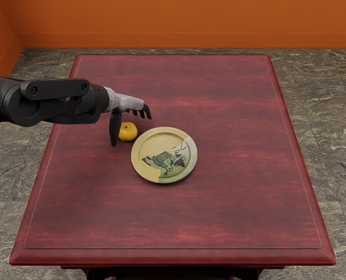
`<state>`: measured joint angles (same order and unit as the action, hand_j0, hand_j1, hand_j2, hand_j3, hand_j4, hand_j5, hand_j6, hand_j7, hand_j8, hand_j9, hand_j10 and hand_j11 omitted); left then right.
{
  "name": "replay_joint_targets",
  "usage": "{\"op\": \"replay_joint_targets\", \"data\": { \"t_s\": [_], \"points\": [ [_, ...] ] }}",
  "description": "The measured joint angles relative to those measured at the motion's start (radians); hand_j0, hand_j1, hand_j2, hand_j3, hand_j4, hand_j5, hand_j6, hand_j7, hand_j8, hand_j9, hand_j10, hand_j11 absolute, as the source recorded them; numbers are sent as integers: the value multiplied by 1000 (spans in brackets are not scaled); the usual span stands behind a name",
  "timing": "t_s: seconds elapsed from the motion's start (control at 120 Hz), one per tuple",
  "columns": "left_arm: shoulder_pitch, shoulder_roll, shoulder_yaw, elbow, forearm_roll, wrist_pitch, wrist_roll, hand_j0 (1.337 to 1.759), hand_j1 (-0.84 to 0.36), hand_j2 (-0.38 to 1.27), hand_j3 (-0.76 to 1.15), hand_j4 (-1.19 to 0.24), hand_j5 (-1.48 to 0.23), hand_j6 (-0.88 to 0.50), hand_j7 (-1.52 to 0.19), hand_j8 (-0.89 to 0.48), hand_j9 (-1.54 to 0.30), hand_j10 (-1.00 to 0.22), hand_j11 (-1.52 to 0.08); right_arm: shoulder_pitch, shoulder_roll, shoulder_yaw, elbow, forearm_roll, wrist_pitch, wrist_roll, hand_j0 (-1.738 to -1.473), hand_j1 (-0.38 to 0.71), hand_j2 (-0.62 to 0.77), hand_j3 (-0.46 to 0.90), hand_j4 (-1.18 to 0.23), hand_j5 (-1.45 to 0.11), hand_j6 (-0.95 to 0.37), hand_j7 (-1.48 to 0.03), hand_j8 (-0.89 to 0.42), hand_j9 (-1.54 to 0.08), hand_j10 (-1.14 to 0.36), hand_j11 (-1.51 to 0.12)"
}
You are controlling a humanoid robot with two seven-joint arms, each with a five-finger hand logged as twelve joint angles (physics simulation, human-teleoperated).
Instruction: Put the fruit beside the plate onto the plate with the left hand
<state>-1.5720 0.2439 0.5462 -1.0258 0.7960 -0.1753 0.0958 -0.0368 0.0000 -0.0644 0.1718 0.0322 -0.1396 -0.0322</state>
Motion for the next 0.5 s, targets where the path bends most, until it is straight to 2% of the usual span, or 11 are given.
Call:
{"op": "replay_joint_targets", "data": {
  "t_s": [0.5],
  "points": [
    [44, -17, 0, 32, 1, 38, -4, 1658, 52, 51, 0, -249, -323, -250, -323, -250, -322, -249, -322, 0, 0, 0, 0, 0, 0, 0, -1658, -314, -6, 0, -30, -38, -30, -38, -30, -38, -29, -38]
  ]
}}
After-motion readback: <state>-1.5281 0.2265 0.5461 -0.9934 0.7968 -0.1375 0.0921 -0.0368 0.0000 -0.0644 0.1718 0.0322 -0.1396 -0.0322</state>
